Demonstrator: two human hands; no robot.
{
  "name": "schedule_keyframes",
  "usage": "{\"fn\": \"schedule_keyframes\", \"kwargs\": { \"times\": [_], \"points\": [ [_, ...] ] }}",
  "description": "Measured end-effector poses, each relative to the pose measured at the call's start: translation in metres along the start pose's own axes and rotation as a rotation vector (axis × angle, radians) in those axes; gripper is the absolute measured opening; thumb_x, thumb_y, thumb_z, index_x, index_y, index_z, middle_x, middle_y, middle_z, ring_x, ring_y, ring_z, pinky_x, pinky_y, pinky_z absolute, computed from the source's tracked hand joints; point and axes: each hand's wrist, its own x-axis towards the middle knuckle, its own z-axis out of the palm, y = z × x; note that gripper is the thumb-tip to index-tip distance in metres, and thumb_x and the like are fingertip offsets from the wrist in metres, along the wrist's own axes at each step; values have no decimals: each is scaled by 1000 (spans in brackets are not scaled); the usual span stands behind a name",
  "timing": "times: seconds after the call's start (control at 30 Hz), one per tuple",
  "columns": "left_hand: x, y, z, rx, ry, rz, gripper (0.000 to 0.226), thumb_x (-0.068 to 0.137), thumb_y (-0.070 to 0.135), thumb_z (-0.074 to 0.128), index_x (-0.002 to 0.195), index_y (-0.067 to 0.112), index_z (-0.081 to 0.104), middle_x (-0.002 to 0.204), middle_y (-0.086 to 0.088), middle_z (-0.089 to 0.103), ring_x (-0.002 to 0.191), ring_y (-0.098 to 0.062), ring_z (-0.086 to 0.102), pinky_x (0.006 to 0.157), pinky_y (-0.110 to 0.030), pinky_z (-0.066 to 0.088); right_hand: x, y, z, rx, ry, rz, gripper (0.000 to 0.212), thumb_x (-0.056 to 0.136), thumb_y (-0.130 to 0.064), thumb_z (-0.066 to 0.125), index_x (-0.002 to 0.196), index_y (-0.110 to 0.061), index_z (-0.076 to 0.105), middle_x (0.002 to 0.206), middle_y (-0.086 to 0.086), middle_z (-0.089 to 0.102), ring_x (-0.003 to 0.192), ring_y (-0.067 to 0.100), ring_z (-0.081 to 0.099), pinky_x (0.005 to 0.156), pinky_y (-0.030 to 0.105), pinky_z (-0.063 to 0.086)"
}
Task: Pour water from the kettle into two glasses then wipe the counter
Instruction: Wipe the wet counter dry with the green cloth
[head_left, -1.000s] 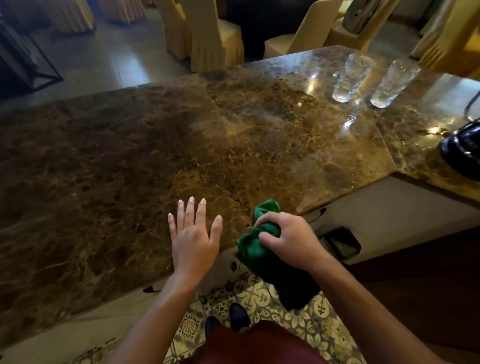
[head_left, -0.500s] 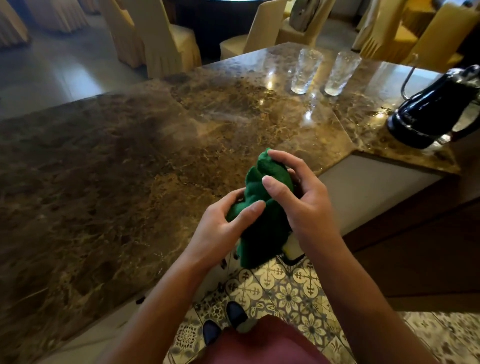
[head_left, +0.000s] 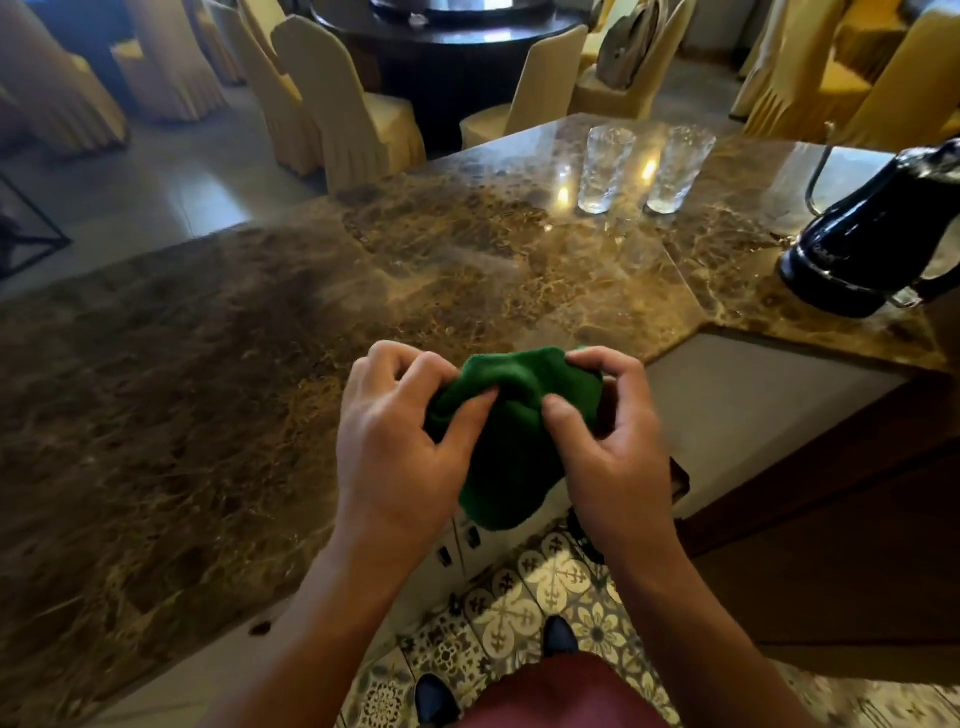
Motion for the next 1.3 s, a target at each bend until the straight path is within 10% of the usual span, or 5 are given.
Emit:
{"fn": "schedule_keyframes", "kwargs": {
  "times": [0.37, 0.53, 0.67, 1.07, 1.3],
  "points": [
    [53, 91, 60, -773, -186, -352, 13, 94, 31, 64, 90, 19, 61, 81, -1, 61, 72, -15, 60, 63, -31, 54, 75, 28, -98, 195, -210, 107, 27, 100, -44, 65, 112, -21, 70, 76, -4, 66, 68, 9, 64, 60, 27, 54],
    [79, 116, 73, -967, -224, -325, 13, 90, 28, 63, 93, 16, 59, 87, -2, 65, 80, -15, 65, 72, -32, 59, 113, 76, -105, 413, -438, 525, 100, 65, -88, 73, 136, -18, 66, 134, 10, 70, 126, 28, 65, 116, 58, 45],
    [97, 116, 77, -731, -214, -326, 8, 92, 30, 65, 89, 23, 62, 86, -3, 62, 81, -21, 62, 73, -39, 56, 114, 91, -106, 847, -821, 788, 110, 70, -76, 81, 146, -1, 57, 139, 27, 60, 130, 43, 54, 118, 59, 37],
    [137, 102, 72, -524, -169, -229, 6, 94, 34, 62, 89, 30, 62, 81, 10, 64, 75, -7, 62, 65, -24, 54, 198, 65, -117, 529, -766, 366, 31, 73, -17, 82, 91, -12, 57, 82, 3, 65, 75, 18, 65, 64, 29, 51],
    [193, 49, 54, -296, -96, -171, 10, 102, 16, 60, 106, 23, 65, 84, 22, 72, 82, 4, 67, 72, -16, 54, 276, 8, -100, 82, -829, -2, 31, 88, -10, 81, 117, -9, 71, 106, 8, 77, 101, 23, 76, 88, 34, 60]
  ]
}}
